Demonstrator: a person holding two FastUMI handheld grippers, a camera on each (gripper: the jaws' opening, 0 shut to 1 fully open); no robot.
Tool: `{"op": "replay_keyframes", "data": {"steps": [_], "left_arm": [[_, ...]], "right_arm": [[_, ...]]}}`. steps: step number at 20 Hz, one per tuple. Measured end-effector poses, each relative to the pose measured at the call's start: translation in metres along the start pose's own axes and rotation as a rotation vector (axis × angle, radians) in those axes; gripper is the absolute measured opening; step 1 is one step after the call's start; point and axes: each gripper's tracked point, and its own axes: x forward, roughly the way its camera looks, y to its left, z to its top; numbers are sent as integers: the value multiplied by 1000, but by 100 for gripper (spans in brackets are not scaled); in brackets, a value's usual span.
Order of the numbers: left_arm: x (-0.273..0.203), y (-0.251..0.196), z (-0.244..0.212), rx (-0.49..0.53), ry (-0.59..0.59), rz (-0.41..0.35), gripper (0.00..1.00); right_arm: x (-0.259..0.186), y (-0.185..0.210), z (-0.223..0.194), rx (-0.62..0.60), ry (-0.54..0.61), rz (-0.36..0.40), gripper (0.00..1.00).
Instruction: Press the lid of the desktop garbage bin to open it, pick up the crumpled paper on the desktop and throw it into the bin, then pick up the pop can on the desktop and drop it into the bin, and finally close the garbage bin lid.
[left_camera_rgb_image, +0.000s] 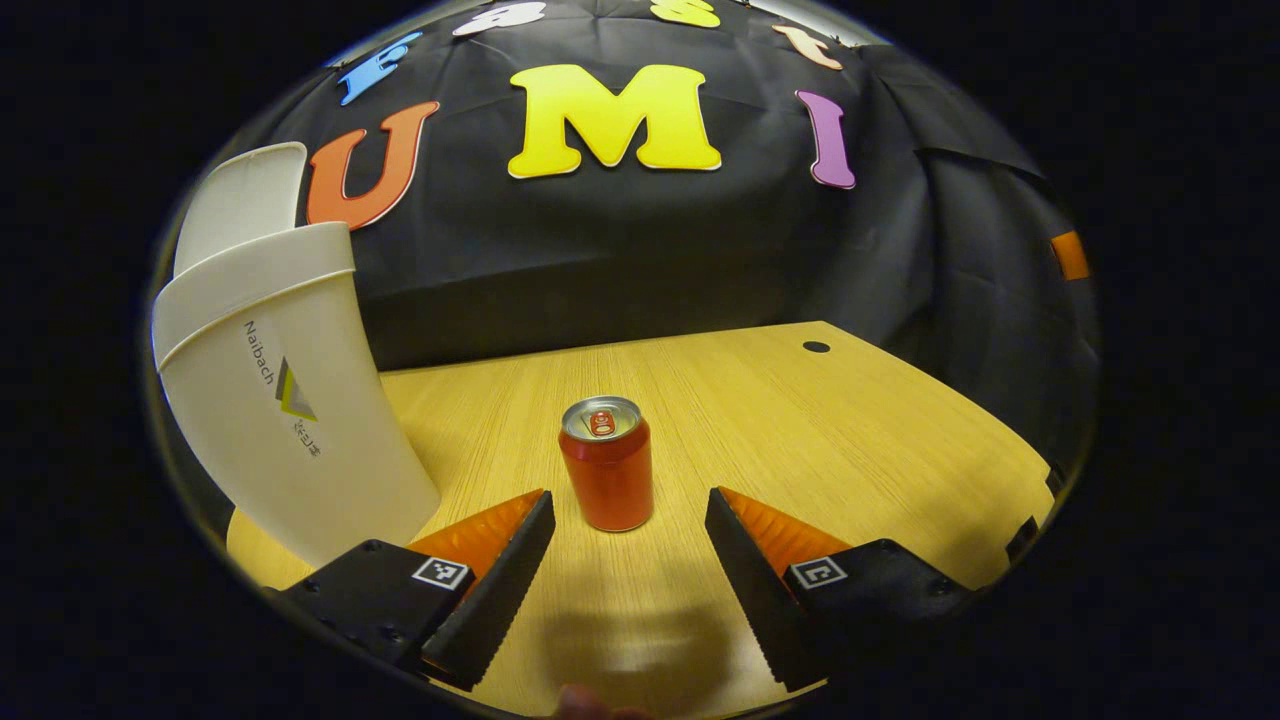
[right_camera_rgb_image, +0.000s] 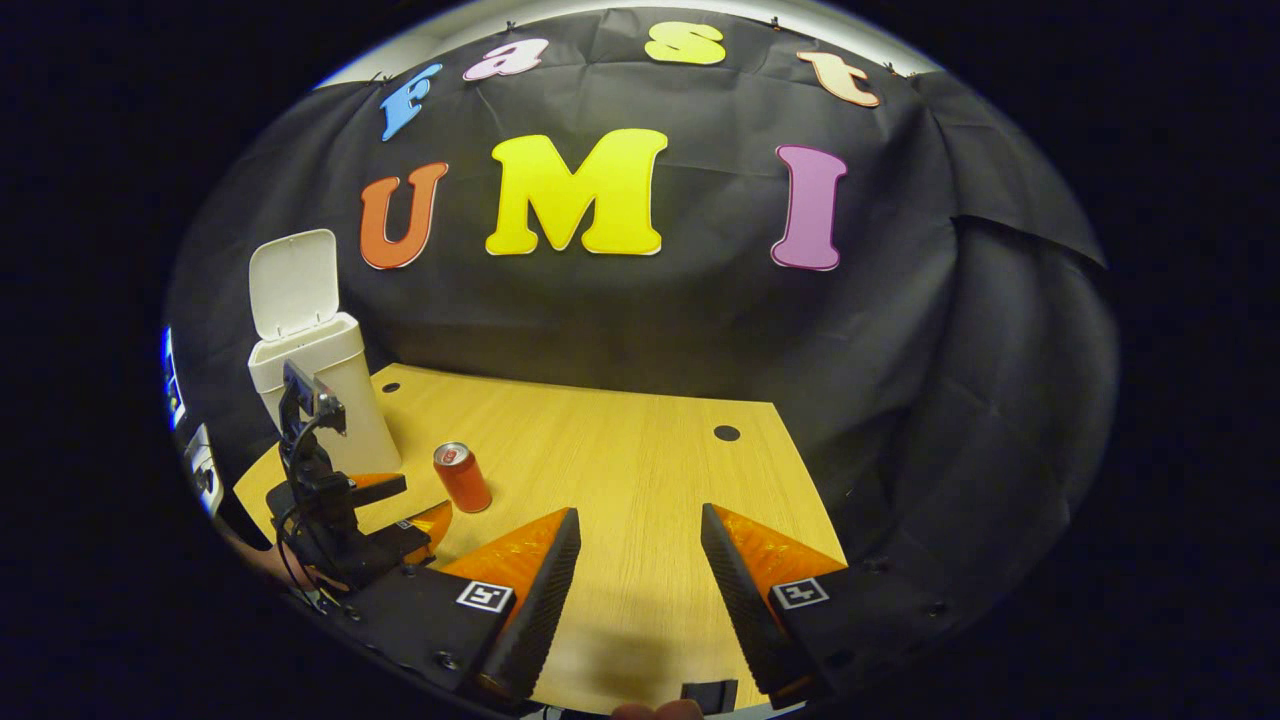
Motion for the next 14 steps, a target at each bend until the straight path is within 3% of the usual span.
{"op": "replay_keyframes", "data": {"steps": [14], "left_arm": [[55, 7, -23, 6, 85, 21, 100]], "right_arm": [[1, -17, -3, 22, 65, -66, 78]]}}
